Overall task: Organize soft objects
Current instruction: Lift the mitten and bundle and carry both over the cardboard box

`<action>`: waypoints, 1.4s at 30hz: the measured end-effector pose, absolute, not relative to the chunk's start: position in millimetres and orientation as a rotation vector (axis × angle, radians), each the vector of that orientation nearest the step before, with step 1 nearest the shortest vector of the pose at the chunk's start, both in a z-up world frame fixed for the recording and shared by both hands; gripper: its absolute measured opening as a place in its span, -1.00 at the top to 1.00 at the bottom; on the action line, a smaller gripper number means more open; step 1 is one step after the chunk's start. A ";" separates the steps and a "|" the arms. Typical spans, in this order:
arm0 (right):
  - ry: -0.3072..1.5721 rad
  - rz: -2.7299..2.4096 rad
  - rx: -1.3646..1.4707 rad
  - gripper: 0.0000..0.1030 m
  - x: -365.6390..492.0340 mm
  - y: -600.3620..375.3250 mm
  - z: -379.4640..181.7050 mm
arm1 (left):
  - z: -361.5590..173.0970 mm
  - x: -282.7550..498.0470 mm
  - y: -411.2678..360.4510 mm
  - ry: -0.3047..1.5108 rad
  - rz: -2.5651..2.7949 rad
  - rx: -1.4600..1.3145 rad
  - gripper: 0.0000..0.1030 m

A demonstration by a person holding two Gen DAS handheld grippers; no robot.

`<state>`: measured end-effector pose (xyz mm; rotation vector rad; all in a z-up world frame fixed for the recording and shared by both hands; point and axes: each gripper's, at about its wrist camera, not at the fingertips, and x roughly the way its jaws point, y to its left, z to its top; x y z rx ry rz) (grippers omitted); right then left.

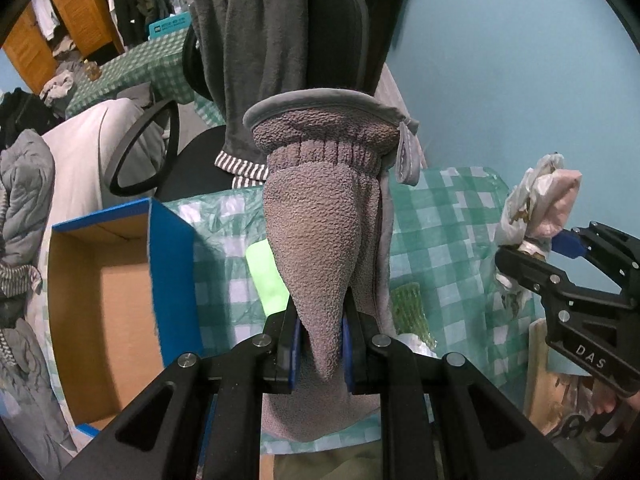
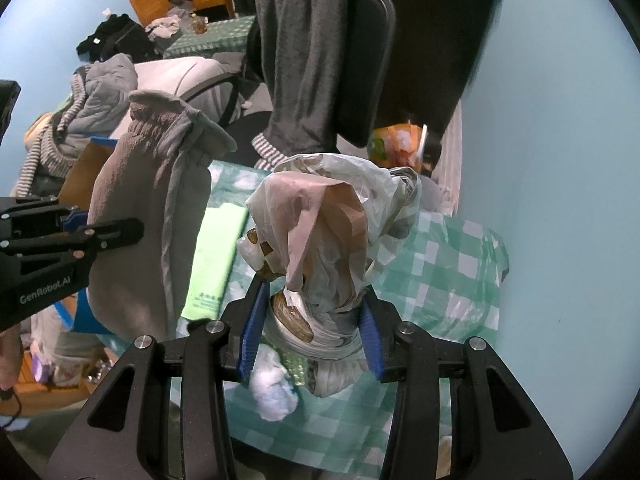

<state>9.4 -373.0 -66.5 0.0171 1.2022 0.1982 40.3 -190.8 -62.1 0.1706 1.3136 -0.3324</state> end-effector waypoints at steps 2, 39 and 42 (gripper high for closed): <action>1.195 0.201 0.014 0.17 10.0 -367.1 -62.1 | -57.2 39.0 -183.9 1.305 -0.330 0.169 0.69; 1.131 0.440 -0.051 0.17 51.3 -206.1 -29.7 | -14.3 32.3 -24.2 1.224 -0.142 0.072 0.69; 1.133 0.467 -0.059 0.17 58.0 -188.1 -31.3 | -15.1 35.9 -7.7 1.226 -0.121 0.058 0.69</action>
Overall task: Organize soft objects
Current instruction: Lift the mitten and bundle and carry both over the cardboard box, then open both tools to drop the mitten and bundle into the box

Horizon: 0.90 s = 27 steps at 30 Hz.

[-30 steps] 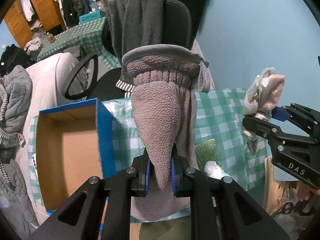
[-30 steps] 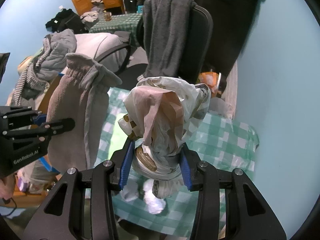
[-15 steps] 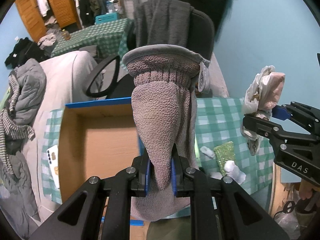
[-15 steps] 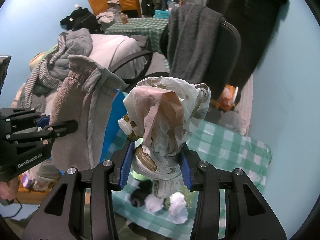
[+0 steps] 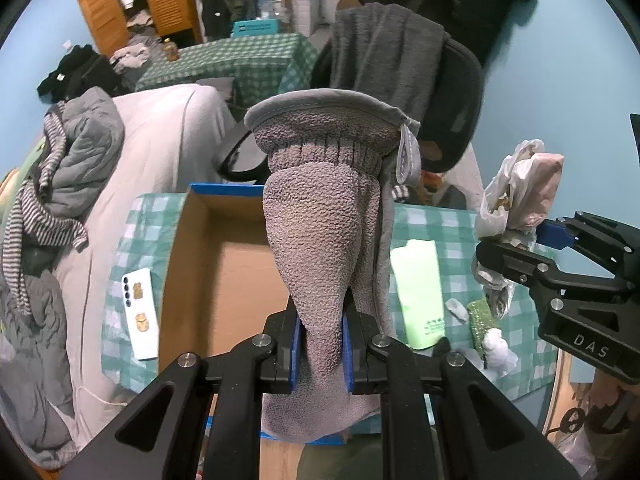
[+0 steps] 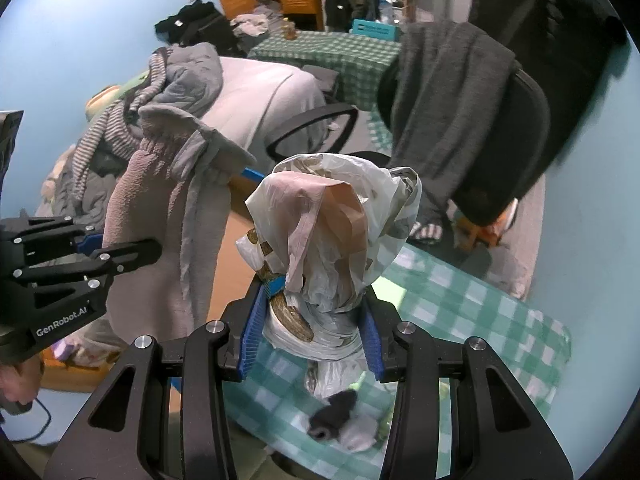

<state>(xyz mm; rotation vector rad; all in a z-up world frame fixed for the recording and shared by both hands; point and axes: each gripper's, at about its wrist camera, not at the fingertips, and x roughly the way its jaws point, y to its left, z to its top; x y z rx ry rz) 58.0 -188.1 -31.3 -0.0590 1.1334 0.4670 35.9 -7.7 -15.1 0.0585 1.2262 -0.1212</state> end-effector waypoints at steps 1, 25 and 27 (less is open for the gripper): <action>1.134 0.476 -0.062 0.17 59.8 -182.3 -31.8 | -15.8 37.1 -1.4 1.228 -0.116 0.054 0.69; 1.225 0.636 -0.079 0.17 93.3 -61.1 -82.8 | -69.2 51.4 88.4 1.335 0.001 0.008 0.69; 1.239 0.636 -0.079 0.17 94.9 -57.0 -89.1 | -74.5 53.5 91.5 1.347 -0.001 0.004 0.69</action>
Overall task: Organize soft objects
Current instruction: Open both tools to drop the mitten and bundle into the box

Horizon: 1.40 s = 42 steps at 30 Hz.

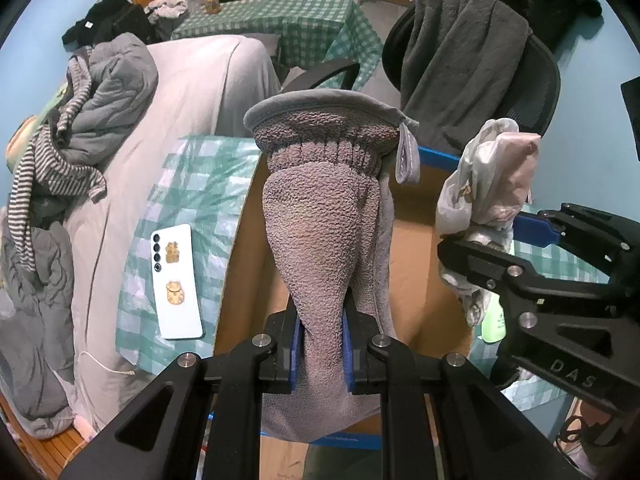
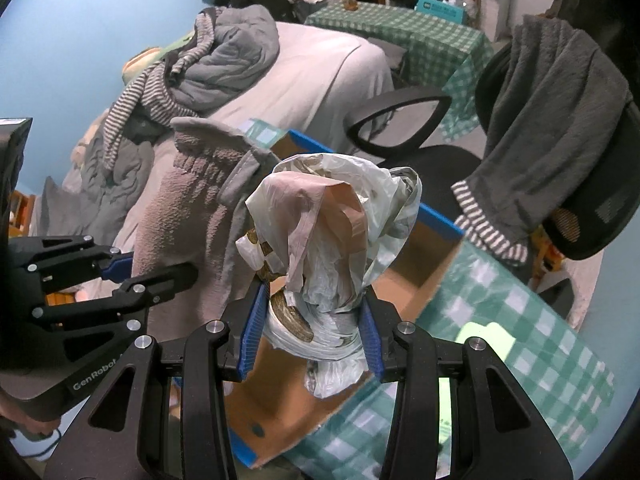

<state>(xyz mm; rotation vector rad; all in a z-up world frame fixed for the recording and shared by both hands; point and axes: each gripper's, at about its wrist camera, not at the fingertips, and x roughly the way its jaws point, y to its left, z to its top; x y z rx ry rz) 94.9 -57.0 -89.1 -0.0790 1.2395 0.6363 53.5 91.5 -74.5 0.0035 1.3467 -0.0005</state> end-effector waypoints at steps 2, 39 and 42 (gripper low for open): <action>1.254 0.638 -0.078 0.17 96.2 -53.2 -94.4 | -78.9 55.0 92.7 1.357 0.000 0.003 0.69; 1.224 0.518 -0.057 -0.33 88.0 -87.3 -75.2 | -67.4 33.7 78.6 1.361 0.029 0.044 -0.05; 1.217 0.507 -0.052 -0.34 84.2 -95.4 -70.4 | -63.4 30.6 71.2 1.357 0.018 0.050 -0.06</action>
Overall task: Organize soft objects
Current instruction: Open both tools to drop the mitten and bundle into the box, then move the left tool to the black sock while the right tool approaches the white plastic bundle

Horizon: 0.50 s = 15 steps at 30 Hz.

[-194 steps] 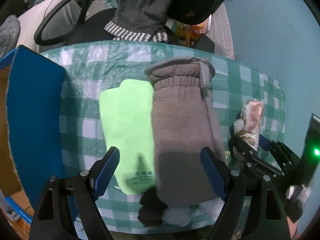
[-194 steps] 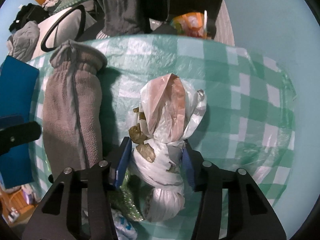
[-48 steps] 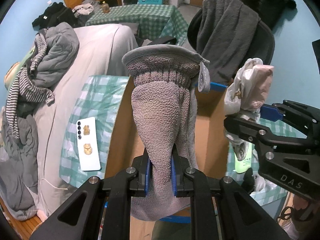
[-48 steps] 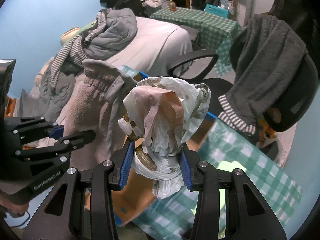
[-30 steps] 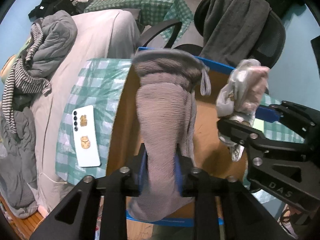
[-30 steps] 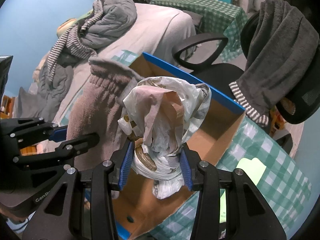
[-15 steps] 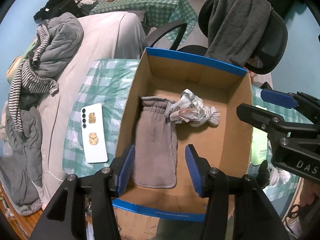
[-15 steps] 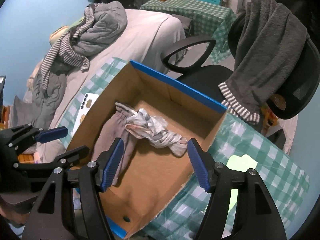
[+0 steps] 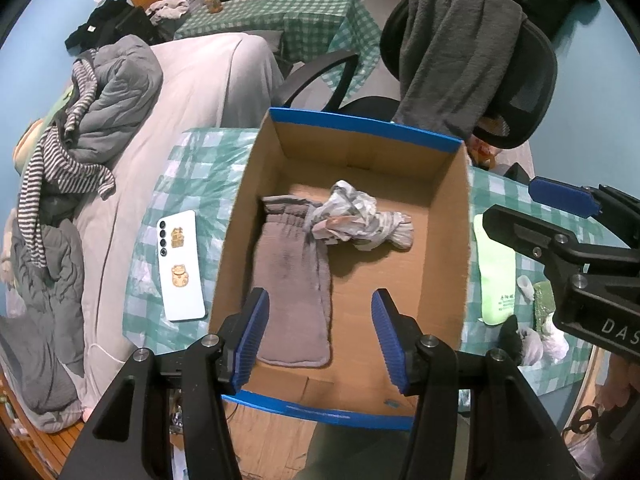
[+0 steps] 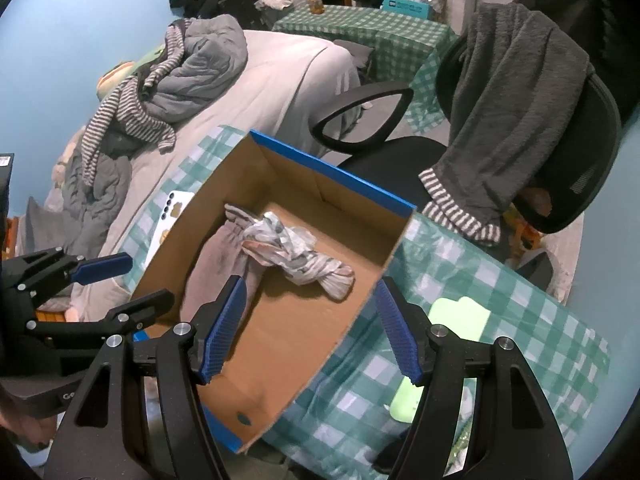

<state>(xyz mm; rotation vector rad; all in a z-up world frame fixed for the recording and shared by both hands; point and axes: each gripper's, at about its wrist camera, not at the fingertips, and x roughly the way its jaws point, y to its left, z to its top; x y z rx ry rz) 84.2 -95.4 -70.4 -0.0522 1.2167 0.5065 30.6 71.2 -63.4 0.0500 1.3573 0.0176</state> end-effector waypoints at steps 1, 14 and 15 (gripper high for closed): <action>1.215 0.503 -0.049 -0.35 82.8 -98.9 -68.9 | -62.2 30.3 69.2 1.356 0.015 0.051 -0.06; 1.205 0.449 -0.018 -0.37 67.2 -140.0 -55.4 | -50.8 22.1 28.7 1.348 -0.038 0.078 -0.14; 1.205 0.445 -0.017 -0.37 66.3 -143.0 -55.3 | -50.6 21.8 24.4 1.349 -0.043 0.081 -0.14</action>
